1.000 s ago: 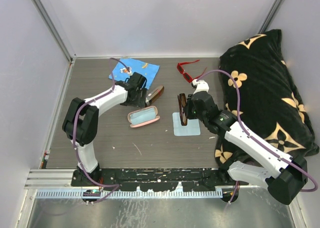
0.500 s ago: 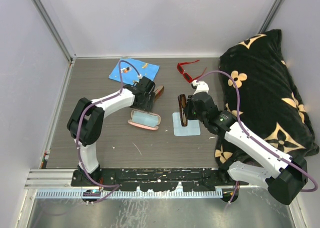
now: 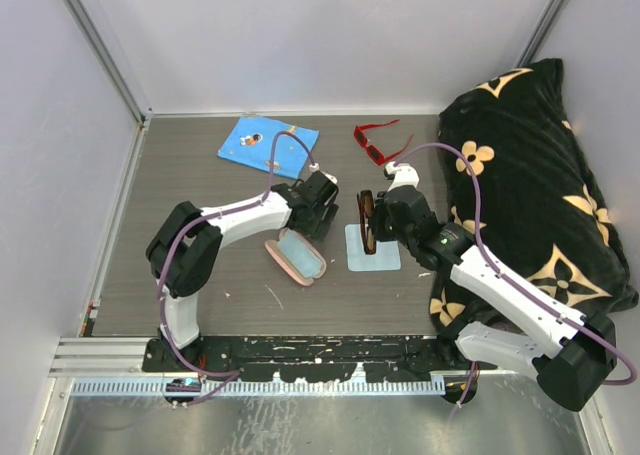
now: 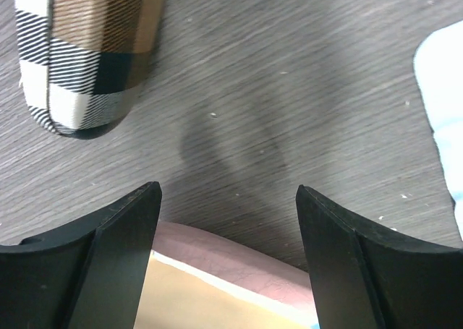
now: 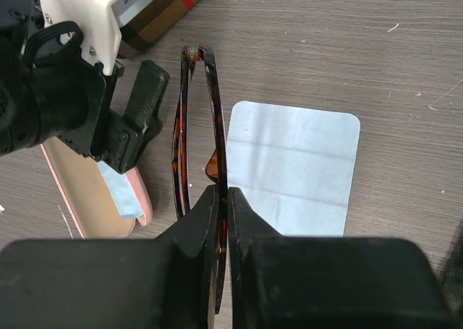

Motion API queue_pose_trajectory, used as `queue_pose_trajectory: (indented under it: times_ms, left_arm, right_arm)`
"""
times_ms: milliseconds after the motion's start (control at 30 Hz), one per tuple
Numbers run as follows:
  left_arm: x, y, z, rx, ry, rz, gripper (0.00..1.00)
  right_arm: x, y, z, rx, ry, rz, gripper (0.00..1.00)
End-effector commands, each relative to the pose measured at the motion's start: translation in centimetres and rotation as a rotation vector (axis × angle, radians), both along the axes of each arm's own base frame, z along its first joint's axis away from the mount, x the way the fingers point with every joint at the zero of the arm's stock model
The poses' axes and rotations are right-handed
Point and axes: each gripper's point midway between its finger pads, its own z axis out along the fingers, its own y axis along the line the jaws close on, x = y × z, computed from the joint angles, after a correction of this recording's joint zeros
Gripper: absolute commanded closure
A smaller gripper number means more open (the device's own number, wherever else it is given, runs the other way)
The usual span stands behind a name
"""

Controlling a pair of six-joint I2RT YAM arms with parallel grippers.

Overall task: Organize the sunglasses
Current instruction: Adjust the sunglasses case at the center of the board.

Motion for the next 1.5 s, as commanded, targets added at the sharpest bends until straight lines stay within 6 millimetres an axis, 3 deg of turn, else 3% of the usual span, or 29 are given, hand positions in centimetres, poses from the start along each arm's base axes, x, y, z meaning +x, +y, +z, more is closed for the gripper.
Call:
queue_pose_trajectory:
  times_ms: [0, 133, 300, 400, 533, 767, 967, 1133, 1467]
  left_arm:
    - [0.8, -1.6, 2.9, -0.057, -0.099, -0.049, 0.22]
    - [1.0, -2.5, 5.6, -0.133, -0.144, -0.057, 0.2]
    - [1.4, -2.4, 10.4, -0.227, -0.223, -0.012, 0.18]
    - [0.9, -0.7, 12.6, -0.273, -0.255, 0.057, 0.18]
    - [-0.7, 3.5, 13.4, -0.284, -0.257, 0.203, 0.18]
    - [-5.9, 10.8, 11.0, -0.246, -0.198, 0.388, 0.19]
    - [-9.6, 13.3, 8.1, -0.258, -0.14, 0.446, 0.22]
    - [-10.3, 12.6, 5.6, -0.276, -0.078, 0.453, 0.23]
    - [-8.6, 10.6, 1.7, -0.2, -0.005, 0.411, 0.23]
  right_arm:
    - [0.3, -0.6, 1.5, 0.019, -0.058, -0.025, 1.0]
    - [0.2, -1.0, 1.6, 0.02, -0.067, -0.042, 1.0]
    - [0.1, -1.1, 1.4, 0.018, -0.063, -0.046, 1.0]
    - [0.1, -1.1, 1.2, 0.016, -0.056, -0.046, 1.0]
    - [0.2, -0.8, 1.1, 0.018, -0.049, -0.037, 1.0]
    - [0.8, 0.4, 0.6, 0.017, -0.026, -0.004, 0.99]
    - [1.2, 1.1, 0.3, 0.016, -0.016, 0.015, 1.0]
    - [1.4, 1.3, 0.1, 0.008, -0.009, 0.017, 1.0]
    - [0.2, 2.6, 0.2, 0.038, 0.004, 0.125, 1.0]
